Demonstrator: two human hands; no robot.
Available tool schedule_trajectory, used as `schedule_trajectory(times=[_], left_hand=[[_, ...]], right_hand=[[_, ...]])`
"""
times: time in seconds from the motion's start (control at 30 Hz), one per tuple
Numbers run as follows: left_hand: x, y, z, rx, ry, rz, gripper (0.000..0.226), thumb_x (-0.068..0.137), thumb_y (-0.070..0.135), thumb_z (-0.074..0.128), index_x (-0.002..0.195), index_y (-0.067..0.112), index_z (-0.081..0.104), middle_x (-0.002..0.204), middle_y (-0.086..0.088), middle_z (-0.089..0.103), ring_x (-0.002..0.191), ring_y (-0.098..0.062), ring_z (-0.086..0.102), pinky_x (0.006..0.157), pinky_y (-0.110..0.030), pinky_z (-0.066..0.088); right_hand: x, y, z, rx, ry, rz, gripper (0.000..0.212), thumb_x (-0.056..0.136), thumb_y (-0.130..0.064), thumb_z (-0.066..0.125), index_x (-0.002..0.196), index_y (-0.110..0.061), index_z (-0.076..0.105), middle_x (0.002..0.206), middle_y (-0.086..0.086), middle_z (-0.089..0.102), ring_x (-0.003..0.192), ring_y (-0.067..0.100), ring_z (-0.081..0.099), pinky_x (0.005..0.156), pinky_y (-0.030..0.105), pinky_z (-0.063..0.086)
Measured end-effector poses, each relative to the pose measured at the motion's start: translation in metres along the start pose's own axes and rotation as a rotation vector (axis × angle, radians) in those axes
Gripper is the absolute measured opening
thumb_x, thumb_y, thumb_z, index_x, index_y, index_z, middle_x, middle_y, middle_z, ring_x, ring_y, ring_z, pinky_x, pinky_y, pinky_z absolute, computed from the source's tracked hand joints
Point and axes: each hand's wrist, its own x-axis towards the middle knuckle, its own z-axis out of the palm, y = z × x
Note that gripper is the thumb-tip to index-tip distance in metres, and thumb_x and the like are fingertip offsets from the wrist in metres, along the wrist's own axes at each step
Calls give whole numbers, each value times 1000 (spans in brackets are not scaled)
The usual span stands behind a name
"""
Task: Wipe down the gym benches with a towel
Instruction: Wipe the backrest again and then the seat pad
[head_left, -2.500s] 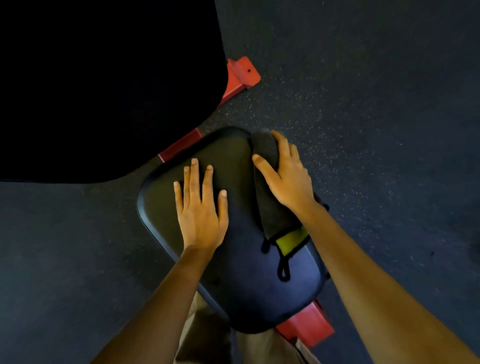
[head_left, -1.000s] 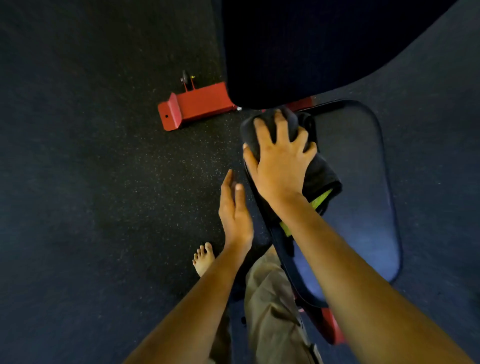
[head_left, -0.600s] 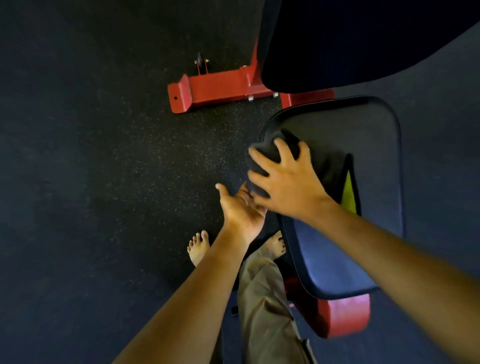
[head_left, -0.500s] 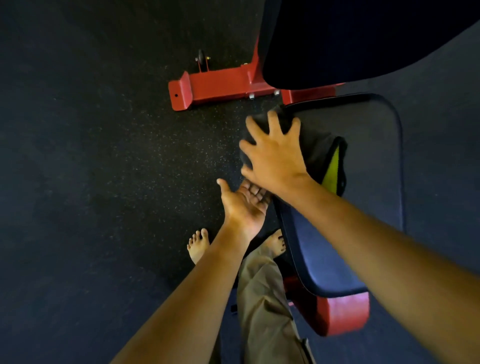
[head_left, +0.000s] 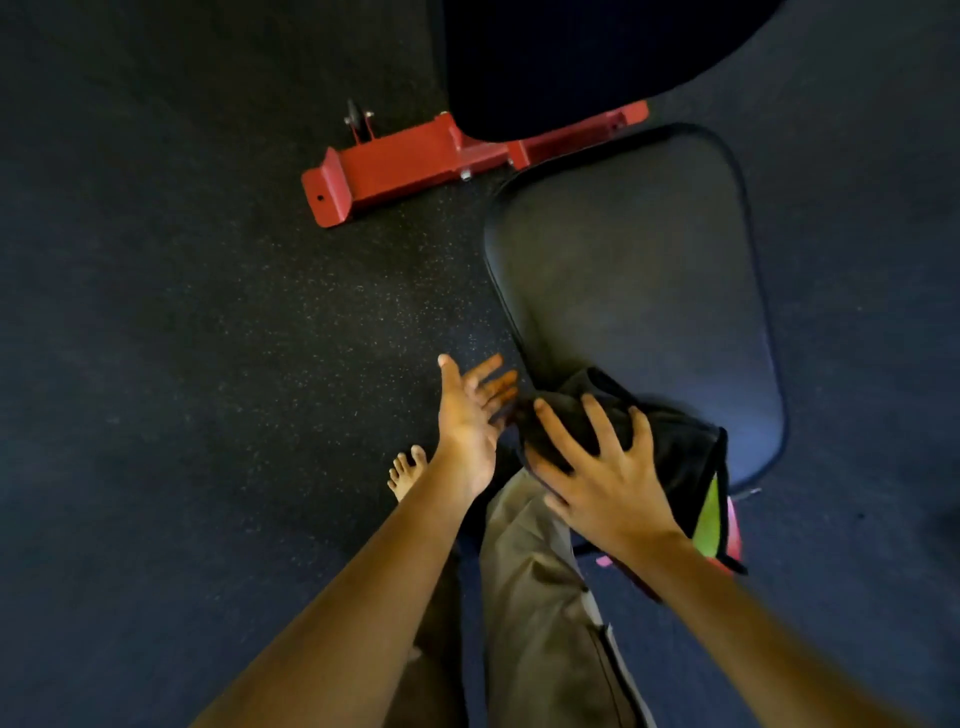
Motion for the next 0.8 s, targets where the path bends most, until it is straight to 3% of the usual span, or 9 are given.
schedule_trajectory(times=[0.07, 0.13, 0.2, 0.3, 0.37, 0.53, 0.6, 0.67, 0.8], left_hand=[[-8, -11, 11, 186, 52, 119, 56, 100, 51, 20, 116, 15, 60, 123, -11, 60, 105, -20, 58, 92, -33, 42], [-15, -24, 16, 427, 115, 430, 39, 100, 44, 33, 104, 17, 62, 108, -7, 64, 90, -14, 61, 81, -26, 45], [-19, -34, 19, 715, 83, 835, 34, 93, 42, 42, 100, 16, 63, 99, 0, 60, 86, -10, 59, 77, -20, 45], [-11, -35, 26, 1066, -57, 1146, 38, 93, 34, 45, 110, 5, 63, 116, -10, 56, 106, -16, 53, 92, -16, 41], [-5, -35, 35, 1216, -91, 1208, 42, 95, 31, 42, 122, 3, 58, 130, -13, 52, 120, -14, 44, 101, -14, 31], [10, -24, 41, 1400, -44, 1258, 50, 99, 32, 32, 139, 3, 42, 149, -14, 35, 140, -25, 28, 115, -40, 23], [16, -20, 38, 1556, -41, 1268, 54, 99, 35, 30, 143, 4, 35, 153, -13, 27, 143, -25, 17, 117, -40, 13], [20, -21, 35, 1704, -24, 1232, 59, 98, 38, 28, 147, 5, 26, 156, -12, 18, 144, -22, 7, 117, -39, 6], [23, -30, 36, 1790, 19, 1146, 62, 97, 39, 22, 149, 8, 14, 158, -10, 7, 143, -20, -3, 116, -39, 1]], right_hand=[[-31, 12, 6, 37, 67, -33, 56, 80, -50, 64, 131, -31, 52, 148, 7, 35, 124, 43, 38, 90, 66, 40], [-55, 28, 8, 103, 131, 71, 52, 85, -52, 53, 133, -34, 47, 148, 6, 36, 121, 42, 41, 88, 62, 42], [-62, 48, 11, 142, 180, 373, 48, 88, -53, 47, 133, -35, 47, 147, 9, 39, 117, 42, 44, 85, 58, 42], [-23, 80, 3, 285, 176, 1030, 54, 88, -54, 41, 137, -32, 48, 150, 11, 38, 121, 47, 42, 89, 59, 37], [6, 85, -5, 353, 136, 1167, 60, 86, -56, 37, 140, -32, 46, 152, 11, 35, 124, 49, 39, 93, 63, 34], [-27, 41, 5, 235, 166, 350, 59, 83, -54, 45, 139, -36, 39, 149, 5, 32, 121, 43, 36, 89, 63, 40], [-56, 47, 12, 214, 161, 214, 57, 83, -55, 48, 137, -37, 40, 148, 3, 33, 120, 41, 38, 89, 59, 42], [-70, 69, 16, 184, 170, 388, 55, 82, -53, 48, 134, -37, 43, 147, 5, 37, 115, 40, 42, 85, 55, 42], [-26, 116, 2, 434, 90, 1167, 63, 81, -55, 38, 140, -33, 41, 150, 12, 35, 121, 46, 38, 91, 58, 35]])
